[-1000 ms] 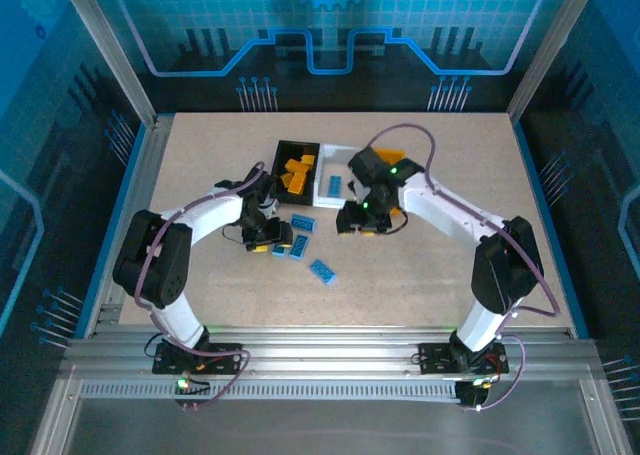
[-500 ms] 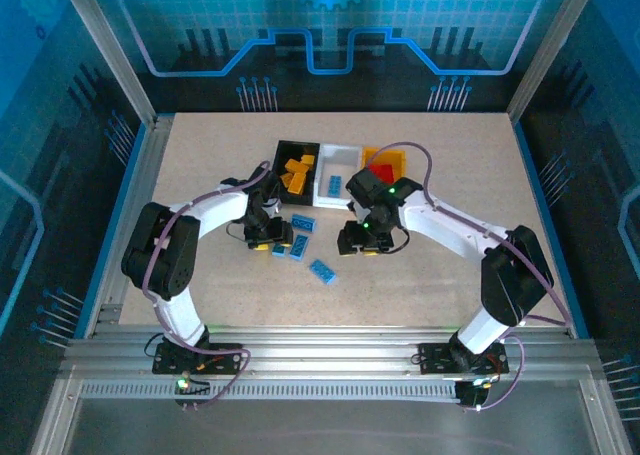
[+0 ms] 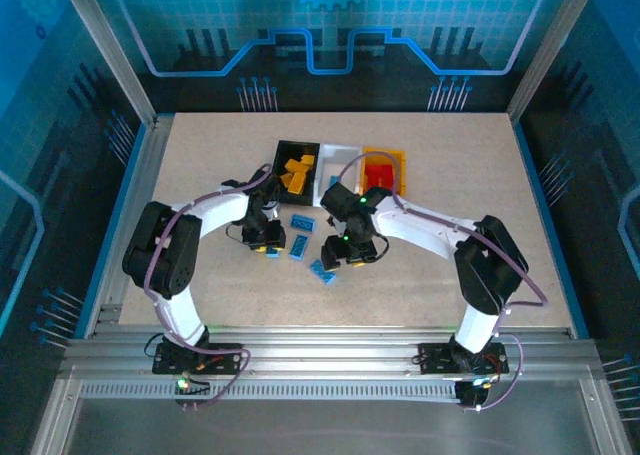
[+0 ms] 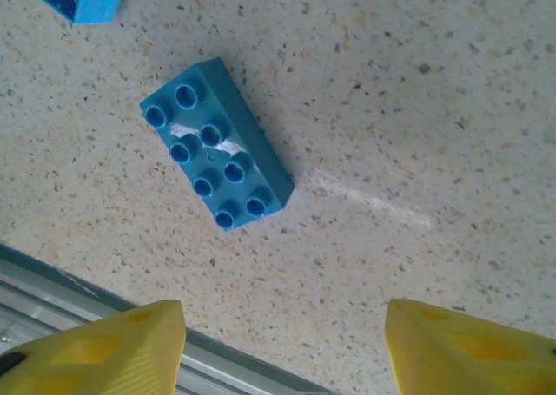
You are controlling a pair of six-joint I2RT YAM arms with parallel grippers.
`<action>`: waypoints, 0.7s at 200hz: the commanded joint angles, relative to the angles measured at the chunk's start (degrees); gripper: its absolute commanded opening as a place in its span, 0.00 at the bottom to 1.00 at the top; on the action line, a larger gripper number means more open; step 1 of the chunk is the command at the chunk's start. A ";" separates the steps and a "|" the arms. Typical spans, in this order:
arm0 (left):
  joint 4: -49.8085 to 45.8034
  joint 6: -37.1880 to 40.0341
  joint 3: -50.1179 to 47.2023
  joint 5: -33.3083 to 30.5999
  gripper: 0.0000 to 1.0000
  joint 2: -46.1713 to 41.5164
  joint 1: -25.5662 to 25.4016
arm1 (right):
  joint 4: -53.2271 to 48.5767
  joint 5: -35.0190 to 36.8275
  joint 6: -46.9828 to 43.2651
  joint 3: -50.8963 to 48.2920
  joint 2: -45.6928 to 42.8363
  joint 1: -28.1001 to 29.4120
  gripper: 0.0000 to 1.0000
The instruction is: Sort the legos into containers by color
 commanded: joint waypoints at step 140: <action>-6.77 -3.36 -2.71 10.88 0.32 -20.83 12.12 | -5.99 10.19 -10.58 17.13 20.85 7.90 0.64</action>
